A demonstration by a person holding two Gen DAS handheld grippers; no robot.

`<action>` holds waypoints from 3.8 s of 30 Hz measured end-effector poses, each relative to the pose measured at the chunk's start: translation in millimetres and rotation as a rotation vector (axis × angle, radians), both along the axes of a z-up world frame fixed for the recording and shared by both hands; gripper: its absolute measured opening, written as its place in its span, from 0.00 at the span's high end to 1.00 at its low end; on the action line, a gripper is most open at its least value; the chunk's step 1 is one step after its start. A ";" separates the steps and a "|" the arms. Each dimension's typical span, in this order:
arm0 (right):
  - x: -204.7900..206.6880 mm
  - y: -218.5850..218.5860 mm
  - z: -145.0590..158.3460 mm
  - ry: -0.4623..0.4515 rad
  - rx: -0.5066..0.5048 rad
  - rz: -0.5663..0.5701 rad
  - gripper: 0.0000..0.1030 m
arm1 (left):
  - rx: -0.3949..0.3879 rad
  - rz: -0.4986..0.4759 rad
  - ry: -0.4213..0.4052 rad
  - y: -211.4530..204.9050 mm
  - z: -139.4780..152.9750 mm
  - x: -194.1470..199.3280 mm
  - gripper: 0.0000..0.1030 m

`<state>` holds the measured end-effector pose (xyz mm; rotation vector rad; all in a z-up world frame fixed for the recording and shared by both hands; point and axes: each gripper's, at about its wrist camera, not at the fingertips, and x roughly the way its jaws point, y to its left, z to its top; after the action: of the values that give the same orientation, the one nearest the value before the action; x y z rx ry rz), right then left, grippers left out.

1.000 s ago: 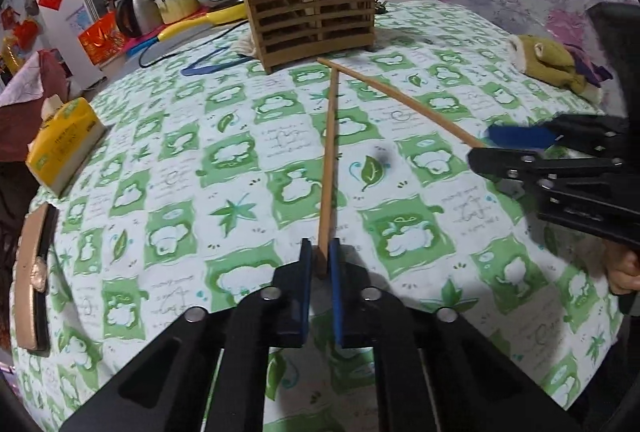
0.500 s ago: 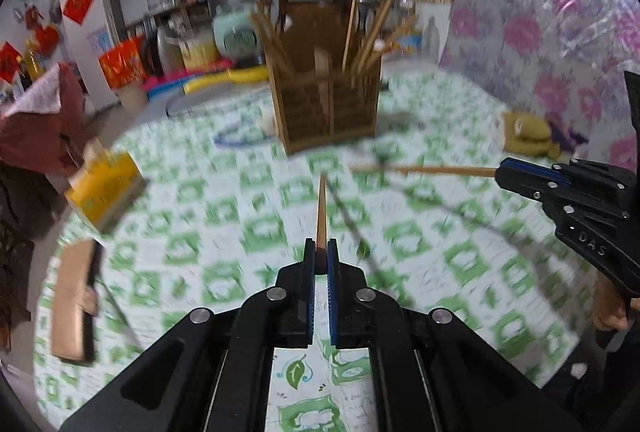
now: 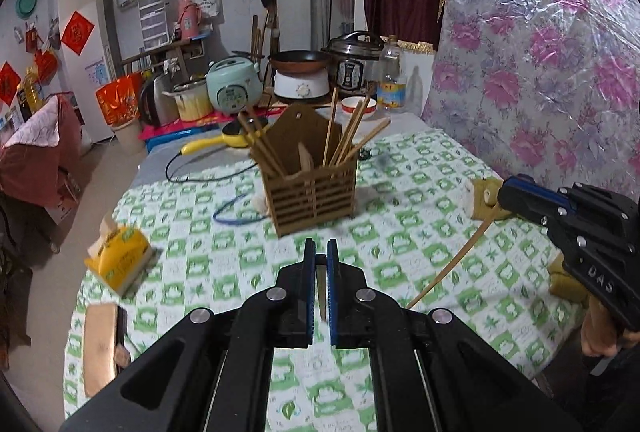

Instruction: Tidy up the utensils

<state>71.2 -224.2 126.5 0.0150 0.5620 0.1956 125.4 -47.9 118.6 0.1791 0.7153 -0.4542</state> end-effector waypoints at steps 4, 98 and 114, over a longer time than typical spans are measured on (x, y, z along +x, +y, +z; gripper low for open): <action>28.0 -0.5 14.7 -0.026 0.013 -0.006 0.94 | -0.003 0.005 -0.035 -12.1 23.8 26.2 0.94; 106.6 0.2 -100.5 -0.024 0.013 -0.339 0.10 | 0.056 0.454 -0.225 5.7 -83.4 80.2 0.05; 103.6 0.5 -98.6 -0.033 0.010 -0.338 0.09 | 0.043 0.443 -0.207 4.6 -83.4 79.4 0.05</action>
<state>174.8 -223.7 27.9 0.1152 0.5175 -0.1308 204.8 -43.3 35.2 0.1009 0.5401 0.0038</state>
